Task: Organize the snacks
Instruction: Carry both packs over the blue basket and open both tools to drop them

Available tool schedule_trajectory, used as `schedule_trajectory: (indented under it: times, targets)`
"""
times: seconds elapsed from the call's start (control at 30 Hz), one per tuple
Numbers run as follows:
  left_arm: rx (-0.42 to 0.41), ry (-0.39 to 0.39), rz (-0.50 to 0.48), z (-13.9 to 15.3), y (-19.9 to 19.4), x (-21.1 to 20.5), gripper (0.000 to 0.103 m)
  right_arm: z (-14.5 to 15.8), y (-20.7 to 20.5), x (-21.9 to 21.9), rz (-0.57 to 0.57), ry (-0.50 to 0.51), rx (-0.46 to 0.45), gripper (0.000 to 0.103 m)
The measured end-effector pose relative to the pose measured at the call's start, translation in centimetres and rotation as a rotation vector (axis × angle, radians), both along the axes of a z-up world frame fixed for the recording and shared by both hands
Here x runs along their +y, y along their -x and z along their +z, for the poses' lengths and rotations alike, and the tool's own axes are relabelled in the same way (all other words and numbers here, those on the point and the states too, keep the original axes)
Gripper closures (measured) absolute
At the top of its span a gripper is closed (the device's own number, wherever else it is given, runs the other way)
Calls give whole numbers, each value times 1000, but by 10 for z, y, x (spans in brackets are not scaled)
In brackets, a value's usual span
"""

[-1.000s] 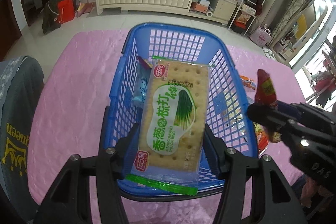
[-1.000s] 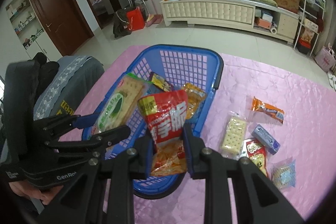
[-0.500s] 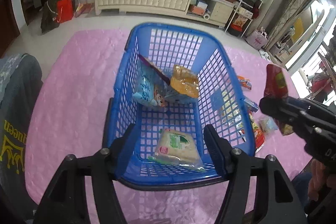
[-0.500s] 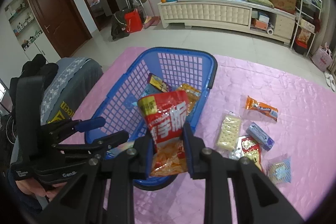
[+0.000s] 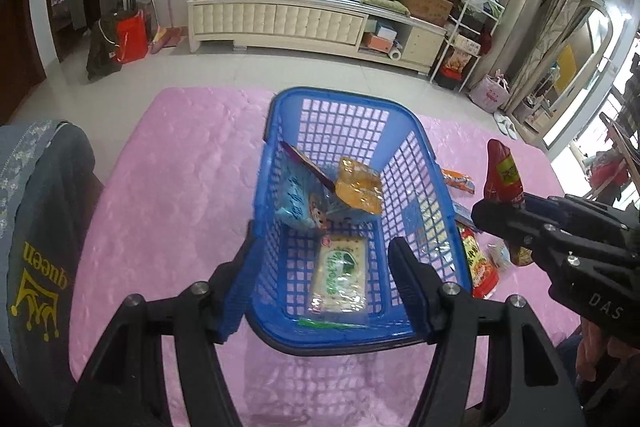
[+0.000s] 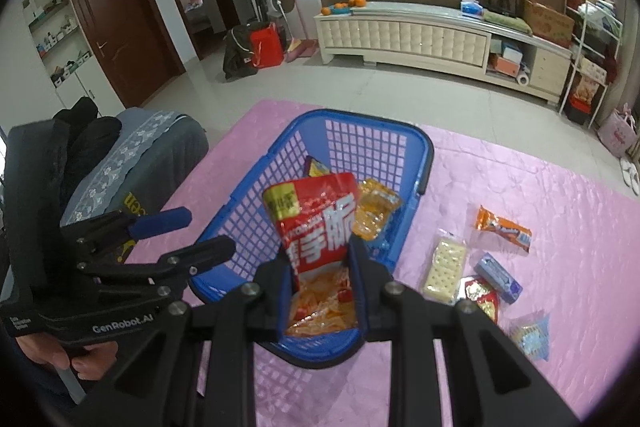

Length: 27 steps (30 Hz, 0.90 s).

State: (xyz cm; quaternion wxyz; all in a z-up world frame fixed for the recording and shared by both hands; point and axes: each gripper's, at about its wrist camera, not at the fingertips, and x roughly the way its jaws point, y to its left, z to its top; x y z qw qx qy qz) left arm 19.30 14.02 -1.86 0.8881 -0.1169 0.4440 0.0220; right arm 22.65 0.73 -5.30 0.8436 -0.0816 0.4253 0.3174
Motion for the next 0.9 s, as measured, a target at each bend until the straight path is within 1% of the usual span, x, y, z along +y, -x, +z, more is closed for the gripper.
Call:
schedule_trajectory:
  times: [0.27,0.5,0.7,0.83,0.9]
  targets:
    - [7,-16,33,-3,-10,24,40,-9,-25,20,24,5,27,73]
    - [25,-21,41,-12,-36,42,40,-26,-52,40,41,43,43,72]
    - [38,-18,36,-23,-57,49,40,-43,-82,52,40,71,70,72]
    - [40,-34,33,-26,-66,52,40,-50,-96,63,44,110,47,72]
    - [43,-29,39,-27,-67,53,40,-51,-99,67,49,114,29,62]
